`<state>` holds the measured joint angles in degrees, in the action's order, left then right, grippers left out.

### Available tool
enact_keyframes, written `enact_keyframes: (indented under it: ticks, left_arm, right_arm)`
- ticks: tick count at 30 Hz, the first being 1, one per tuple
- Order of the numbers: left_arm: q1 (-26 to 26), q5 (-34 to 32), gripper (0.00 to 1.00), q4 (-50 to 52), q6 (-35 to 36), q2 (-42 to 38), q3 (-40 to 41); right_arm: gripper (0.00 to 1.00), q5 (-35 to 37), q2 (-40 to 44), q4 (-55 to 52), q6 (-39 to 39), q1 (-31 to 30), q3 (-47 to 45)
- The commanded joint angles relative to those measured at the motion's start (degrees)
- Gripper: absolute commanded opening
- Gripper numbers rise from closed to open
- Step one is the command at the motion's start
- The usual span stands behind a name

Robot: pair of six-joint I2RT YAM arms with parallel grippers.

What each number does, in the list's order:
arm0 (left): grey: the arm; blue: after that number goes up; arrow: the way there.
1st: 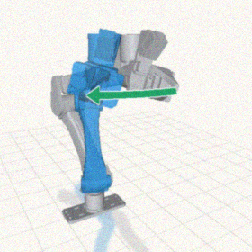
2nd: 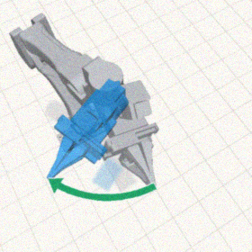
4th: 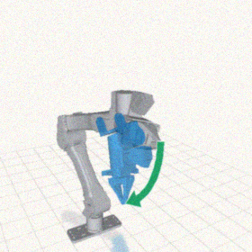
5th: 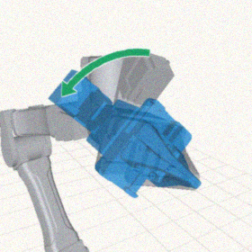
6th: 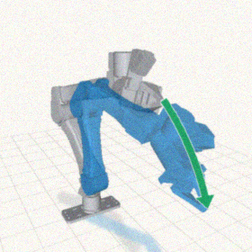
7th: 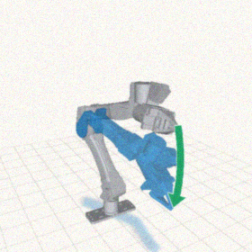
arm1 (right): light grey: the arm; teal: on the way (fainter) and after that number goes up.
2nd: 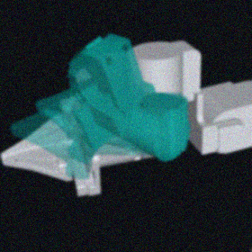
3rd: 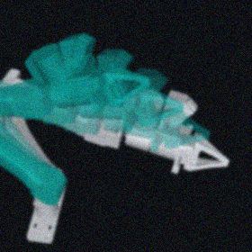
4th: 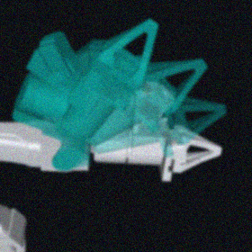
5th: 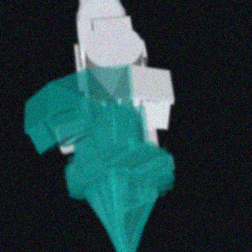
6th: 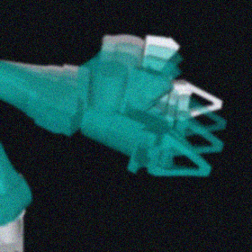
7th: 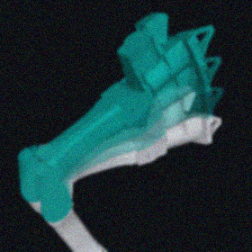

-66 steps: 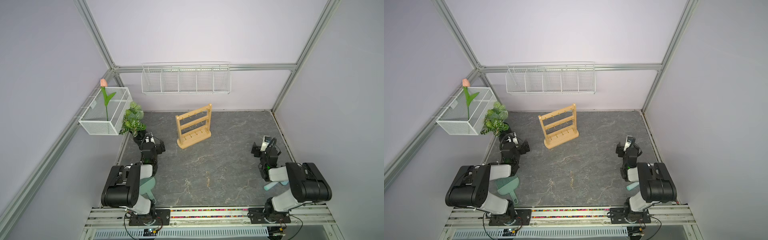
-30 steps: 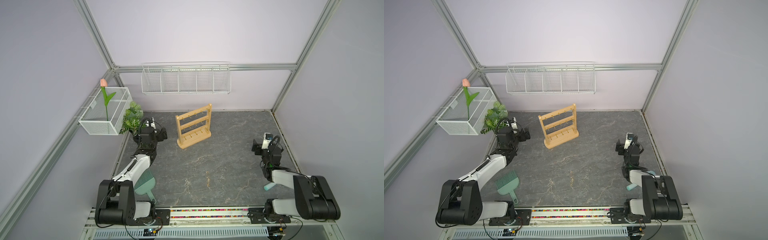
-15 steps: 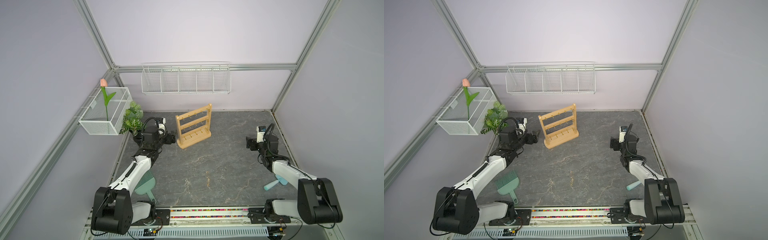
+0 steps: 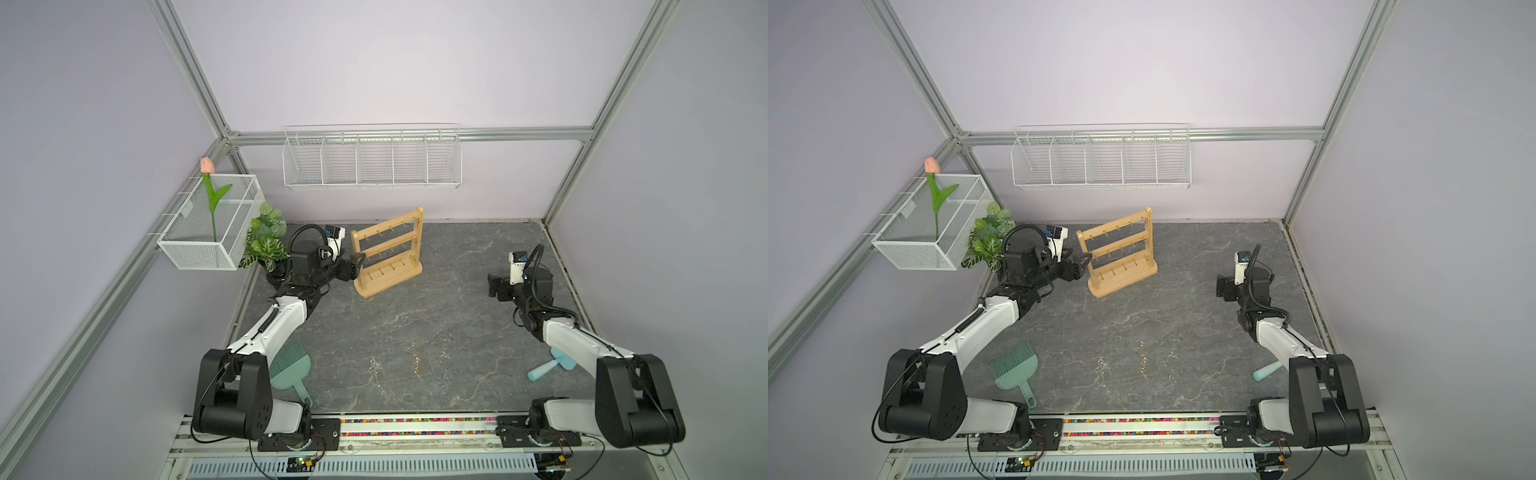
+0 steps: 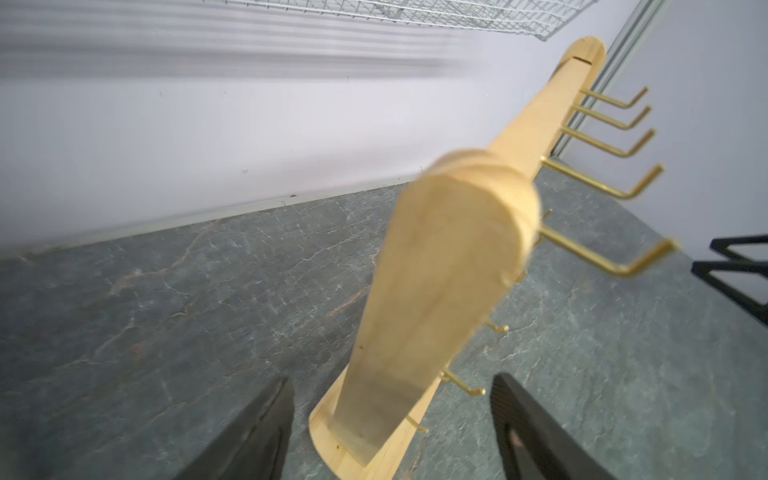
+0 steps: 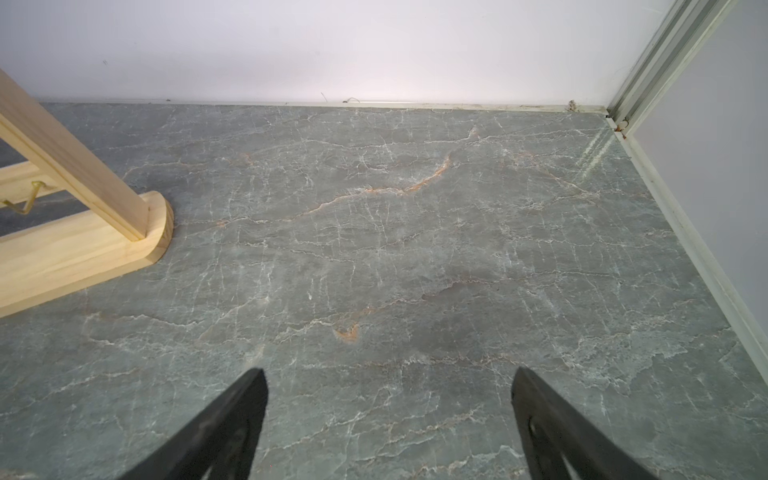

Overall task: Hang the necklace on the jewelry display stand
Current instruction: Move the stand to the center of the board.

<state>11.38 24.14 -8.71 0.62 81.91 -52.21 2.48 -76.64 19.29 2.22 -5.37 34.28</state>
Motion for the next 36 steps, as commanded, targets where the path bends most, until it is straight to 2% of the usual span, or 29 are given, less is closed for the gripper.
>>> enact_keyframes:
  ticks: [1,10,14,24,36]
  left_arm:
    - [-0.03,2.30,0.62,-0.86,2.01,1.57,-2.63]
    - [-0.04,5.84,0.40,-1.92,2.85,4.23,-4.11]
    - [-0.04,6.74,0.35,-2.22,2.76,4.98,-4.53]
    - [0.61,9.09,0.33,-4.01,2.91,6.79,-4.85]
    - [7.78,8.12,0.32,-6.03,4.50,10.76,-6.87]
  right_arm:
    - [0.96,-0.48,-0.96,0.56,0.50,-0.35,1.28]
    - [0.97,-0.19,-1.41,1.11,0.06,-0.43,1.32]
    - [0.97,-0.10,-1.49,1.19,-0.06,-0.43,1.42]
    - [0.97,0.32,-1.06,1.10,-0.51,-0.43,1.04]
    - [0.97,0.95,0.10,1.32,-0.81,-0.43,-0.34]
